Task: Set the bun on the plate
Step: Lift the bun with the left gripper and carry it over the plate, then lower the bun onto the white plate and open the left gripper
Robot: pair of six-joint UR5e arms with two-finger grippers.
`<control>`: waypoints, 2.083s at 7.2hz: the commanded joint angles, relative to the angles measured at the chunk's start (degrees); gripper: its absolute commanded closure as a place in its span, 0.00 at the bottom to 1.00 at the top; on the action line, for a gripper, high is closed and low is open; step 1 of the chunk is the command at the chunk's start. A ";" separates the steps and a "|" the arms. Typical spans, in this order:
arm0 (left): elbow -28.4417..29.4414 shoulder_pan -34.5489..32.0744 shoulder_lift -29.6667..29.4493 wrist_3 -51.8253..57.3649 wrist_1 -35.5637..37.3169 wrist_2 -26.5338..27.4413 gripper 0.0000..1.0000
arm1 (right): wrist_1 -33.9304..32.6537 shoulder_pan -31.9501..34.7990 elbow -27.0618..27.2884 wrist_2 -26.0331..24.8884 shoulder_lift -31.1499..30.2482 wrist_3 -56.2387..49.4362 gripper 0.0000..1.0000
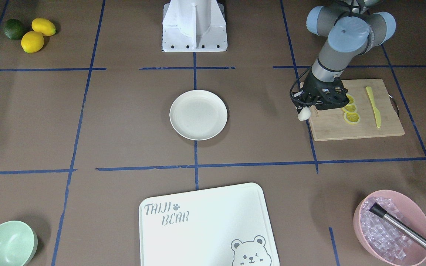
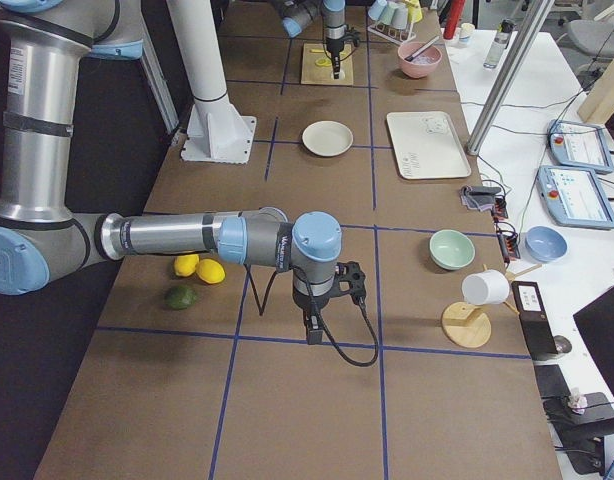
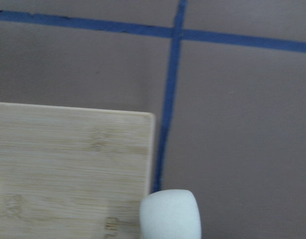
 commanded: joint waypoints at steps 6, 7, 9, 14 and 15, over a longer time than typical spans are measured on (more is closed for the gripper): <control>25.60 15.76 -36.19 -23.49 8.47 14.32 0.80 | 0.00 0.00 0.08 0.09 -0.26 0.00 0.00; 25.69 15.76 -36.02 -23.15 8.19 14.33 0.56 | 0.00 0.00 0.08 0.09 -0.26 0.00 0.00; 25.87 15.85 -35.67 -22.27 8.28 14.42 0.01 | 0.00 0.00 0.08 0.00 -0.18 0.00 0.00; 25.35 15.76 -35.67 -21.65 8.28 13.98 0.00 | 0.00 0.00 -0.01 0.00 0.09 0.00 0.00; 24.82 15.68 -35.93 -20.08 8.71 13.63 0.00 | 0.00 0.00 -0.10 0.00 0.09 0.00 0.00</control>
